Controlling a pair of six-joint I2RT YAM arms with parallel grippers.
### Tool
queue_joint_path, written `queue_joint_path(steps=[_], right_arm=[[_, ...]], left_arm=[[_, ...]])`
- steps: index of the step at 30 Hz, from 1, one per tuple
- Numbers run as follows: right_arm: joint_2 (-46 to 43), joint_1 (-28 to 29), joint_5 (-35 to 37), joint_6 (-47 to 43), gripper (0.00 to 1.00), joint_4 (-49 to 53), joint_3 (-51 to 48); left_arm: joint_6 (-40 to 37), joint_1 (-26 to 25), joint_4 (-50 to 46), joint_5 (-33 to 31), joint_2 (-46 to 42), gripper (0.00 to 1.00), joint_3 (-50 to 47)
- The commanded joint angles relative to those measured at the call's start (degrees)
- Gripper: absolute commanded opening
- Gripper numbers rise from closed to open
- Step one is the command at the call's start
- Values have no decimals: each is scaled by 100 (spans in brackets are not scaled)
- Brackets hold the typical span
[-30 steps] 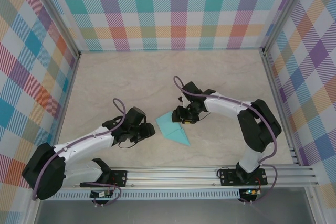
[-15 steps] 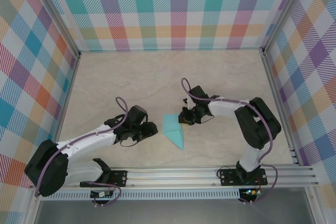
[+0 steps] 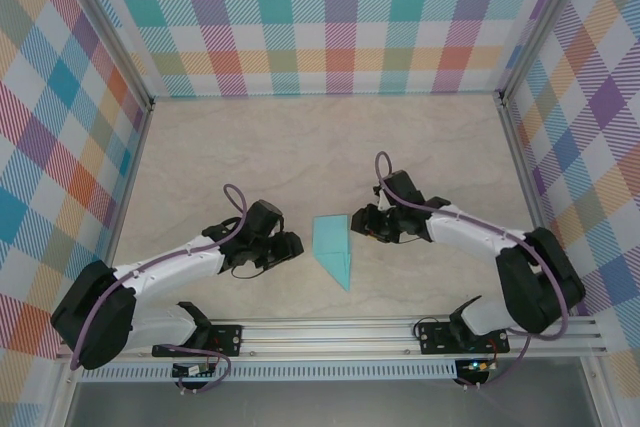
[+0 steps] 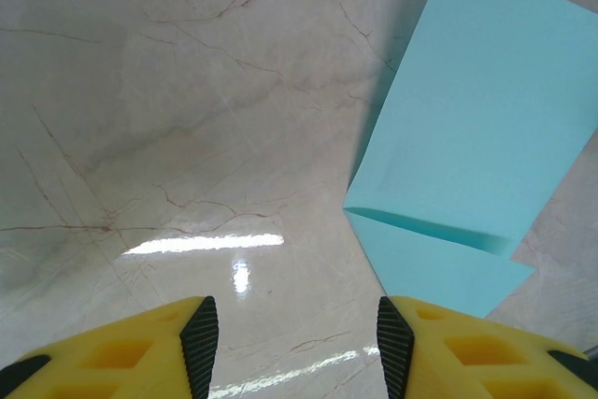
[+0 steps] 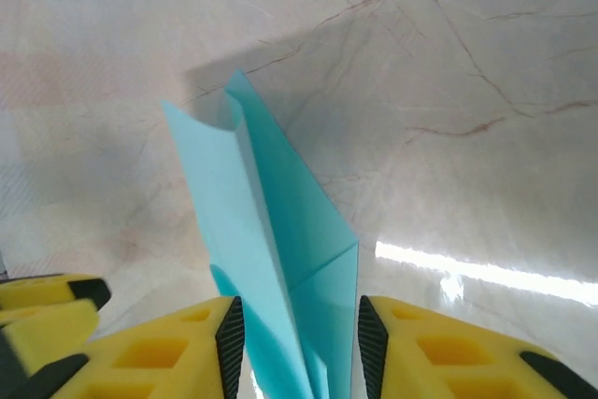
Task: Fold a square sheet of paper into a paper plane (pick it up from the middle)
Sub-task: Fold the wing for the fifth time at the center of the table.
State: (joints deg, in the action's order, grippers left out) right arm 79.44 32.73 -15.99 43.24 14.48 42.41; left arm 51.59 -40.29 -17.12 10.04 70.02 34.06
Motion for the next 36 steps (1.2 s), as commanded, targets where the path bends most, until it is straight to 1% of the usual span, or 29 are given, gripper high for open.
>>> queue_joint_path(steps=[1,3,5,8,11,15,23,32,36], right_arm=[[-468,42,-284,-333,34,377,3],[-488,205,-779,-324,26,198,-49],[-347,470,-991,-335,22,129,-10],[75,916,-1116,-317,17,17,207],[487,1197,-842,-314,12,159,457],[684,1201,-577,-302,11,174,388],[919,1081,-441,-388,12,180,237],[996,755,-719,-379,13,-343,-323],[1011,649,-741,-387,13,-478,-511]], left_arm=[[-35,75,305,64,102,51,117],[-24,82,371,77,202,51,133],[-26,74,418,112,290,51,161],[-19,74,462,116,435,51,195],[14,74,532,138,546,50,191],[49,79,602,167,593,50,162],[52,78,791,346,721,51,201],[48,-22,875,462,985,52,368],[69,-91,908,457,1135,55,474]])
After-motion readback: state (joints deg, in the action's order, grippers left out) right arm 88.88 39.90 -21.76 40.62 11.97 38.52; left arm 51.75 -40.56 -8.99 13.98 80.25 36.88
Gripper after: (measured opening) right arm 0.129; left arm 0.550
